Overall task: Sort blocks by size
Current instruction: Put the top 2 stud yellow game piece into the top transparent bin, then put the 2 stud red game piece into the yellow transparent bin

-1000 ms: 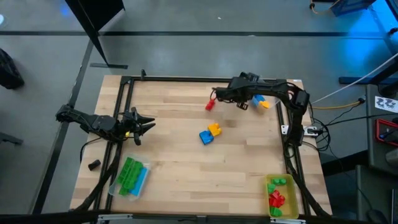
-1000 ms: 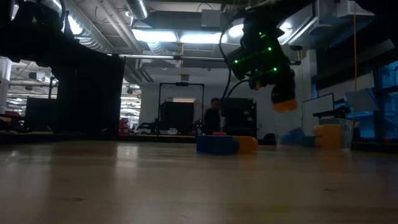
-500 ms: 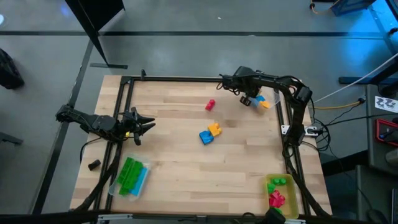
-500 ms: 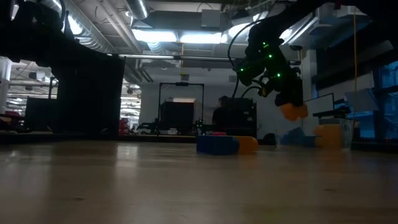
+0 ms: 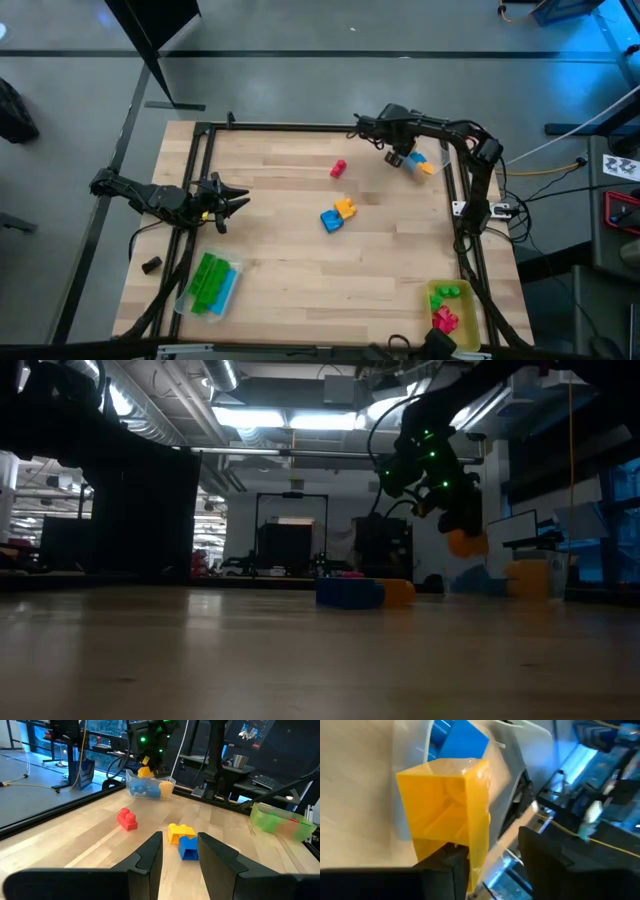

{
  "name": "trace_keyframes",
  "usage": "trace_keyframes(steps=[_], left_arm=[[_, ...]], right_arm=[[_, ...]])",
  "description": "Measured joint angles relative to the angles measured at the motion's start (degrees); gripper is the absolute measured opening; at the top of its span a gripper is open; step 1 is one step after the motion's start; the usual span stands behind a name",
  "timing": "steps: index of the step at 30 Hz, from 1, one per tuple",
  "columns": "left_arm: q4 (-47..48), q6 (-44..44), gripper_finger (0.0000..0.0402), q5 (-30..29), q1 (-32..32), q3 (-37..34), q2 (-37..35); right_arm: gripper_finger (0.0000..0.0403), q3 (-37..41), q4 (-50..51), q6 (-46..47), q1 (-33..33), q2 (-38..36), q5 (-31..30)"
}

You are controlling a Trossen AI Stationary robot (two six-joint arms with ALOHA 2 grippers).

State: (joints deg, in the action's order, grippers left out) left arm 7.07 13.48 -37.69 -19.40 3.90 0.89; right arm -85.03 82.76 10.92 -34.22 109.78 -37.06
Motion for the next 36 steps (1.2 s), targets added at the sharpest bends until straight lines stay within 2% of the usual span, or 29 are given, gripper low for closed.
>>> trace_keyframes(steps=[4, 14, 18, 20, 30, 36], left_arm=[[0.0, 0.0, 0.0107, 0.0, 0.0, 0.0, 0.0], [0.0, 0.0, 0.0107, 0.0, 0.0, 0.0, 0.0], [0.0, 0.0, 0.0107, 0.0, 0.0, 0.0, 0.0], [0.0, 0.0, 0.0107, 0.0, 0.0, 0.0, 0.0], [0.0, 0.0, 0.0107, 0.0, 0.0, 0.0, 0.0], [0.0, 0.0, 0.0107, 0.0, 0.0, 0.0, 0.0]], right_arm=[[0.0156, 0.0, -2.6, 2.7, -0.5, 0.0, 1.6], [0.0153, 0.0, -7.1, 10.8, -0.3, 0.0, 0.2], [0.0153, 1.9, -10.0, 10.9, -0.3, 0.0, -4.1], [0.0153, 3.3, -11.3, 10.9, -0.3, 0.0, -4.4], [0.0153, 7.1, -10.1, 10.7, -0.3, 0.0, -4.3], [0.0153, 7.1, -6.8, 9.4, -0.3, 0.0, -0.3]])
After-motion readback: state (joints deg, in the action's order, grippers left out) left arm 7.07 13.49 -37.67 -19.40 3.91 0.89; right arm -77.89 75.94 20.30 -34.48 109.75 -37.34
